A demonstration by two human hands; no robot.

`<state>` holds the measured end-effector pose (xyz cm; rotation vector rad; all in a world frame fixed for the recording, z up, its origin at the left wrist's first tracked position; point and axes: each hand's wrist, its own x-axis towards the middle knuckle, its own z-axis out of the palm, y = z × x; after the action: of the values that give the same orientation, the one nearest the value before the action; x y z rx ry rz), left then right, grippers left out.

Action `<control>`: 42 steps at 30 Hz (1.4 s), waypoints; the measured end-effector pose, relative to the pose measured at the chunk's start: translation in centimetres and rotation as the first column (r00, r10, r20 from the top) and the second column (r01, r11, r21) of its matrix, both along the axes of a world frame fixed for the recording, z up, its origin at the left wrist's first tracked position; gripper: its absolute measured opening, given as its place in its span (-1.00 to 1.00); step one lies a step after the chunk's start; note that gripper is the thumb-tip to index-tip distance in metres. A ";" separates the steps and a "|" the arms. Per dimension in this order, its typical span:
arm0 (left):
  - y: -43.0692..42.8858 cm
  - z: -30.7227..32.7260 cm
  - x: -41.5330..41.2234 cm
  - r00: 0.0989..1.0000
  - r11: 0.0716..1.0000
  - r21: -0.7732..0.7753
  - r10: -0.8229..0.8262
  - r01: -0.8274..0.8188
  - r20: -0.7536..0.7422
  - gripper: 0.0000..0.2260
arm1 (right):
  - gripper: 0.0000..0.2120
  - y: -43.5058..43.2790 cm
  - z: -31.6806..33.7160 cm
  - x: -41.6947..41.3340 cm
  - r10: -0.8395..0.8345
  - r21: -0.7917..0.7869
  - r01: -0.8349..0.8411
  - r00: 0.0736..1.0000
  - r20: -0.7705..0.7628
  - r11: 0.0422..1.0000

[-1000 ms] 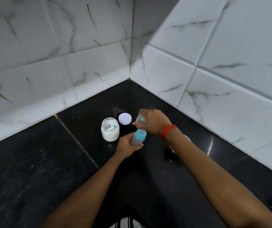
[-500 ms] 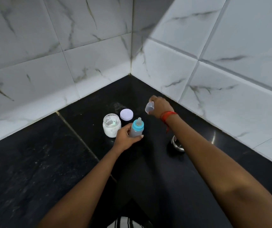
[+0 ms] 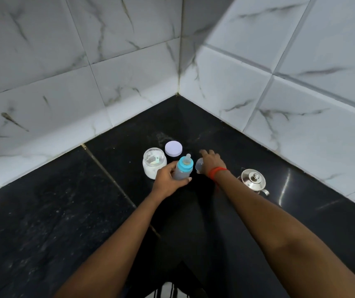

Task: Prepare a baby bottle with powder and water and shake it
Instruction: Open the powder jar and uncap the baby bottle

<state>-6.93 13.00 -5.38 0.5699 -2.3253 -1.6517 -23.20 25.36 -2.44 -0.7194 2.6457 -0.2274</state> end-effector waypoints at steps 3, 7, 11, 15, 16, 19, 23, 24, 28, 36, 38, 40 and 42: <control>0.2 0.3 0.0 1.000 1.000 -0.002 0.010 -0.010 0.002 -0.50 | -0.61 0.0 3.6 0.2 -0.077 -0.323 0.065 0.997 -0.026 0.944; 1.0 1.0 -0.4 0.997 0.998 -0.042 0.049 -0.051 -0.061 -0.53 | -0.57 0.2 10.7 3.6 -0.059 -0.543 0.127 0.988 0.141 0.830; 2.7 2.0 -0.8 0.988 0.988 -0.144 0.024 -0.046 -0.151 -0.55 | -0.54 1.4 12.2 6.6 -0.028 -0.298 0.000 0.996 -0.089 0.955; 4.2 2.5 -0.8 0.969 0.966 -0.232 0.056 -0.113 -0.242 -0.60 | -0.41 2.7 11.7 7.8 -0.134 -0.239 0.083 0.969 -0.206 0.967; 4.4 2.5 -0.7 0.967 0.957 -0.265 0.050 -0.118 -0.250 -0.58 | -0.39 2.9 11.7 8.1 -0.150 -0.241 0.101 0.969 -0.197 0.965; 4.8 2.9 0.1 0.971 0.962 -0.257 0.030 -0.092 -0.236 -0.55 | -0.43 3.4 12.0 8.5 -0.148 -0.295 0.100 0.979 -0.143 0.950; 5.1 4.1 1.4 0.987 0.997 -0.014 -0.077 0.076 -0.139 -0.65 | -0.51 3.8 12.4 9.8 -0.066 -0.279 0.005 0.976 -0.208 0.960; 5.2 4.2 1.7 0.988 0.994 0.034 -0.101 0.106 -0.116 -0.67 | -0.51 3.9 12.3 10.1 -0.044 -0.259 -0.017 0.973 -0.229 0.966; 5.0 4.6 3.1 0.971 0.952 0.193 -0.233 0.238 -0.050 -0.77 | -0.50 4.8 12.0 11.0 0.112 -0.189 -0.178 0.942 -0.317 0.966; 3.7 5.7 3.3 0.951 0.930 0.206 -0.308 0.303 -0.007 -0.74 | -0.39 6.4 15.1 9.1 0.520 -0.297 -0.499 0.854 -0.008 0.814; 4.1 5.9 2.7 0.969 0.962 0.126 -0.245 0.243 0.000 -0.69 | -0.36 6.1 15.8 9.7 0.393 -0.295 -0.399 0.916 -0.081 0.868; 4.4 5.8 2.5 0.985 0.984 0.035 -0.172 0.173 -0.016 -0.61 | -0.43 5.7 15.7 10.2 0.248 -0.120 -0.279 0.943 -0.220 0.953; 4.2 5.3 2.4 0.990 0.990 -0.015 -0.140 0.140 -0.033 -0.58 | -0.49 5.4 15.1 10.3 0.192 -0.013 -0.201 0.949 -0.249 0.979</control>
<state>-4.49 17.22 -0.10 0.3801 -2.3983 -1.6909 -12.95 30.76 12.67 -1.0808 2.7802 -0.1398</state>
